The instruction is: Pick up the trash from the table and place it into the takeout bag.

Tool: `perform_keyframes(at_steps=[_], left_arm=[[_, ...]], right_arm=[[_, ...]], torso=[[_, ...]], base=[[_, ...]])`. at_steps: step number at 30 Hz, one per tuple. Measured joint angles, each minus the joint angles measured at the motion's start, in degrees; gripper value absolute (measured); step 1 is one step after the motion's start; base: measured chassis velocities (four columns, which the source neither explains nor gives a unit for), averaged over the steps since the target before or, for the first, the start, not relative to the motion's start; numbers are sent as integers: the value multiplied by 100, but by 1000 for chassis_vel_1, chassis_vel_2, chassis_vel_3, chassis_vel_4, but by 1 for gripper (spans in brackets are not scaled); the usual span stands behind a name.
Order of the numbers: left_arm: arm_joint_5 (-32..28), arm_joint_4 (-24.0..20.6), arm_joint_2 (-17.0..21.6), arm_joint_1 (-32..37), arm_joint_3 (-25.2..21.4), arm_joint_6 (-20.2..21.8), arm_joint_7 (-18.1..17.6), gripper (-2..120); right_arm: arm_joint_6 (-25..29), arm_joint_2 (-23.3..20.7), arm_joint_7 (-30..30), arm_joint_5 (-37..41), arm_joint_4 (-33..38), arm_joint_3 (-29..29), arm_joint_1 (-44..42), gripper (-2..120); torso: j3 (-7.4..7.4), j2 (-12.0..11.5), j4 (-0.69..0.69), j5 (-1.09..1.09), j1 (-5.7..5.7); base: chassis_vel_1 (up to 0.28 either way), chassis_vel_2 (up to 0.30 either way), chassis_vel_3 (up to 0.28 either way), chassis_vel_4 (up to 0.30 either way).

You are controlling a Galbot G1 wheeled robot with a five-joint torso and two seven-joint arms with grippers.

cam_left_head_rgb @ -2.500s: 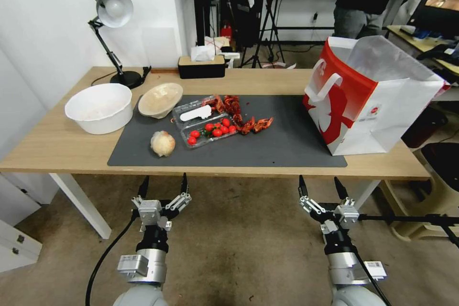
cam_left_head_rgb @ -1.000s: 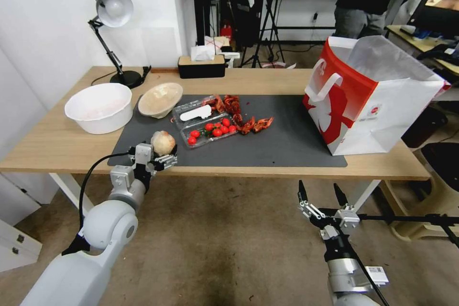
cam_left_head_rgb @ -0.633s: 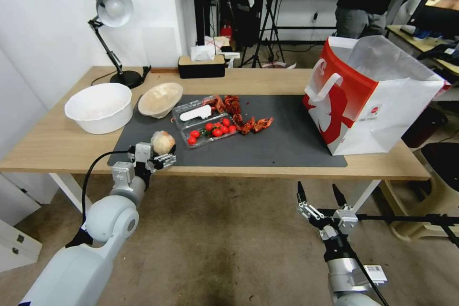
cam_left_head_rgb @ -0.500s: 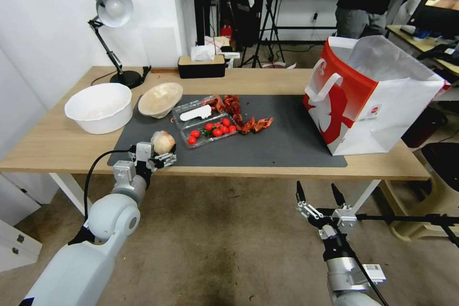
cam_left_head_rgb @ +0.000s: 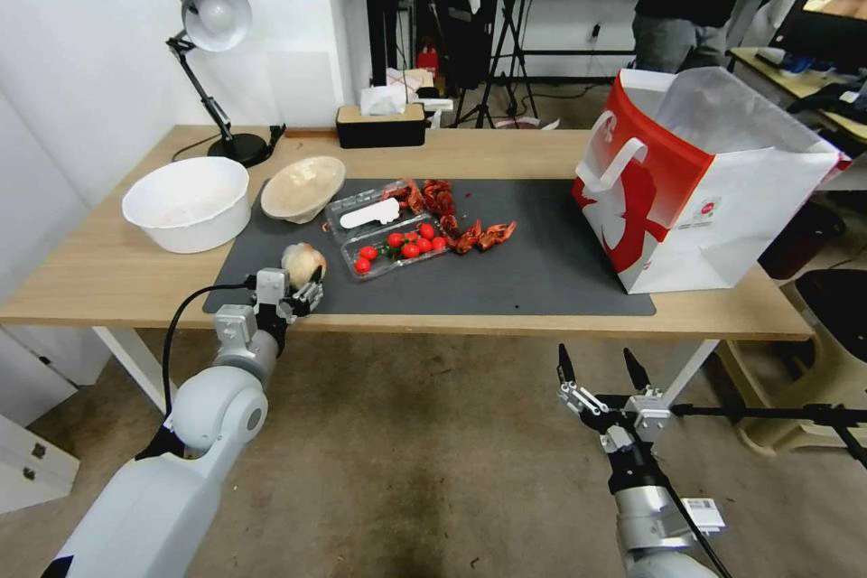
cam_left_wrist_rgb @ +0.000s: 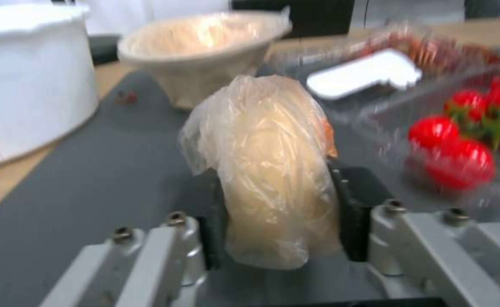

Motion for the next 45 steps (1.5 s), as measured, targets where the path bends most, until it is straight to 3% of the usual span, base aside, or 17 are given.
perform_keyframes(at_steps=[9,12,17,20,21,24,28,40,45], left_arm=[[27,-5,-12,53,-79,-589,129,7],[26,-42,4,45,-89,-830,234,5],[-64,-82,63,-59,-75,-1264,563,5],[-360,-127,206,-206,5,-1501,1095,5],[-360,-127,206,-206,5,-1501,1095,5],[-570,-22,412,-396,159,-1677,1698,5],[-717,28,524,-633,289,-1740,2002,5],[-1062,417,516,-2062,1084,-1719,2496,4],[-1198,787,366,-2822,1772,-1709,2660,4]], right_arm=[[-22,-1,0,-5,-2,-10,13,100],[-25,-1,0,-8,5,-10,13,100],[-25,-3,0,-20,16,-11,7,100],[-26,-11,2,-26,49,-12,-6,100],[-26,-11,2,-26,49,-12,-6,100],[-26,-44,-2,-25,110,-26,-21,100],[-87,-103,-13,-10,127,-73,34,100],[-177,-133,-30,-6,134,-117,66,100],[-217,-138,-32,-13,154,-119,56,100]], torso=[[-1,0,0,0,0],[-1,0,0,0,0],[0,0,0,0,0],[-1,0,0,0,0],[-1,0,0,0,0],[0,0,0,-1,0],[0,0,1,0,0],[1,-1,1,0,0],[1,0,0,1,0]], base=[[0,0,0,0],[0,0,0,0],[0,0,0,0],[0,0,0,0],[0,0,0,0],[0,0,0,0],[0,0,0,0],[0,0,0,0],[0,0,0,0]])
